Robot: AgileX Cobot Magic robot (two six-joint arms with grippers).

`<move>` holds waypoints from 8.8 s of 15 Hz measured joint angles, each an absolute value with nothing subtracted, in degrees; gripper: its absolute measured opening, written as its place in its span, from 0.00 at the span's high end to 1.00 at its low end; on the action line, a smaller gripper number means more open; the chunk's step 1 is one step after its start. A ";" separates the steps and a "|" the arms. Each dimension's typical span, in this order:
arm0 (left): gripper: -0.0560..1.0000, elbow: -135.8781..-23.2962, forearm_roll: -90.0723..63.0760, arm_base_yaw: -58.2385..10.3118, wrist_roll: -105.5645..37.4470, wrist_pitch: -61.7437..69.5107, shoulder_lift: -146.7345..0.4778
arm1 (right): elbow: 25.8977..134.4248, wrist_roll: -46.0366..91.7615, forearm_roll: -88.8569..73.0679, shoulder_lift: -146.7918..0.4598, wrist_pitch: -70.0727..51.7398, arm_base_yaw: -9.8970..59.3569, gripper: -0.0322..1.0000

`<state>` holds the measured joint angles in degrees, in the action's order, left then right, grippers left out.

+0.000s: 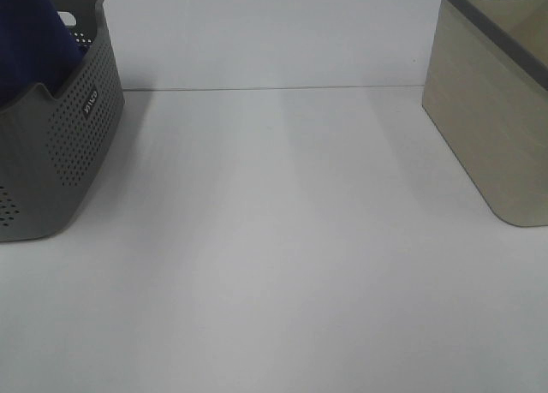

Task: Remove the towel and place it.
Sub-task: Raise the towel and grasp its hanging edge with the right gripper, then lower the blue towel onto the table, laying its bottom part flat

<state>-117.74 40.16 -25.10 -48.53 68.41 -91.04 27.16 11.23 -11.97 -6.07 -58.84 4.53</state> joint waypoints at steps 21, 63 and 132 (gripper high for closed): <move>0.95 -117.80 39.82 -54.26 -45.15 63.60 -90.93 | 40.39 124.50 -99.52 -87.26 -67.95 5.39 0.05; 0.95 -117.80 33.06 -54.43 -30.54 58.33 -92.19 | 80.39 52.25 -51.34 -102.16 -60.79 20.45 0.95; 0.95 -156.99 23.84 -14.27 -11.06 -18.16 -141.69 | 127.20 4.47 7.73 -120.89 2.69 12.95 0.95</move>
<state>-156.99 23.84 -14.27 -11.06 -18.16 -141.69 127.20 4.47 7.73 -120.89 2.69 12.95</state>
